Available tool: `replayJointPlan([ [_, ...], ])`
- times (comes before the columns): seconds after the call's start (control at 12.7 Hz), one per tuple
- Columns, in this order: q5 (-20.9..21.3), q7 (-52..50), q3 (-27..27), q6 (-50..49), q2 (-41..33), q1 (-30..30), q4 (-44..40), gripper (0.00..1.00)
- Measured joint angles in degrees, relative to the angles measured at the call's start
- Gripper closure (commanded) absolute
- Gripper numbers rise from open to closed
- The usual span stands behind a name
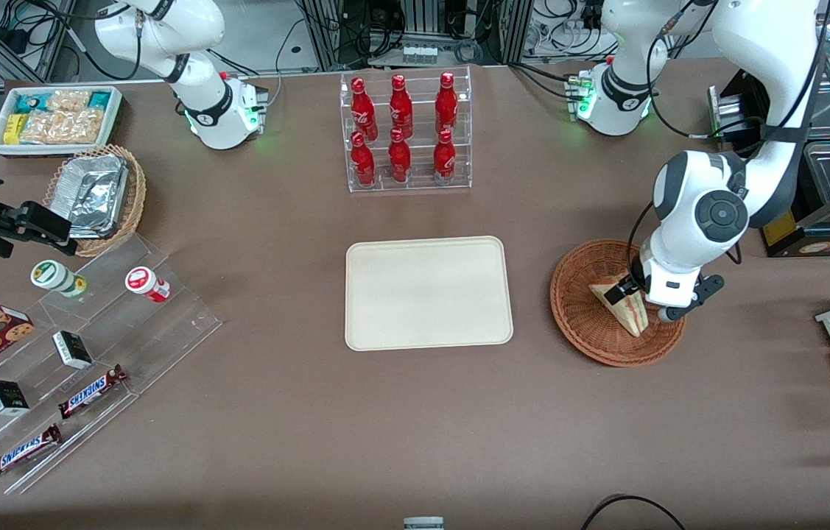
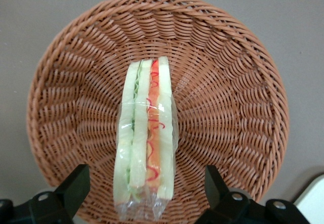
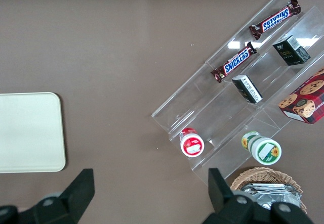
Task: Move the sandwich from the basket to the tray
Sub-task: 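Lower the left gripper and close it on the wrapped sandwich, then lift the sandwich and carry it with the left gripper over the cream tray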
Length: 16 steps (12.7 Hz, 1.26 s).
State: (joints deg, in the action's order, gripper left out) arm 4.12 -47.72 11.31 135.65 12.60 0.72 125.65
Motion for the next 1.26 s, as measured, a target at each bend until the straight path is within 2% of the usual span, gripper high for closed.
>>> replayJointPlan([
  [0.16,0.0,-0.5,0.0,2.2,1.4,0.0,0.9,0.03],
  [0.24,0.0,-0.6,0.0,2.5,1.9,0.0,1.0,0.33],
  [0.32,0.0,-0.7,0.0,2.6,2.3,0.0,1.1,0.74],
  [0.39,0.0,-0.7,0.0,2.6,2.4,0.0,1.1,0.89],
  [0.47,0.0,-0.7,0.0,2.6,2.5,0.0,1.1,0.92],
  [0.87,0.2,-0.2,0.0,1.1,2.3,0.0,0.6,0.94],
  [1.26,0.3,5.2,3.2,-16.6,0.4,0.0,-8.8,0.95],
])
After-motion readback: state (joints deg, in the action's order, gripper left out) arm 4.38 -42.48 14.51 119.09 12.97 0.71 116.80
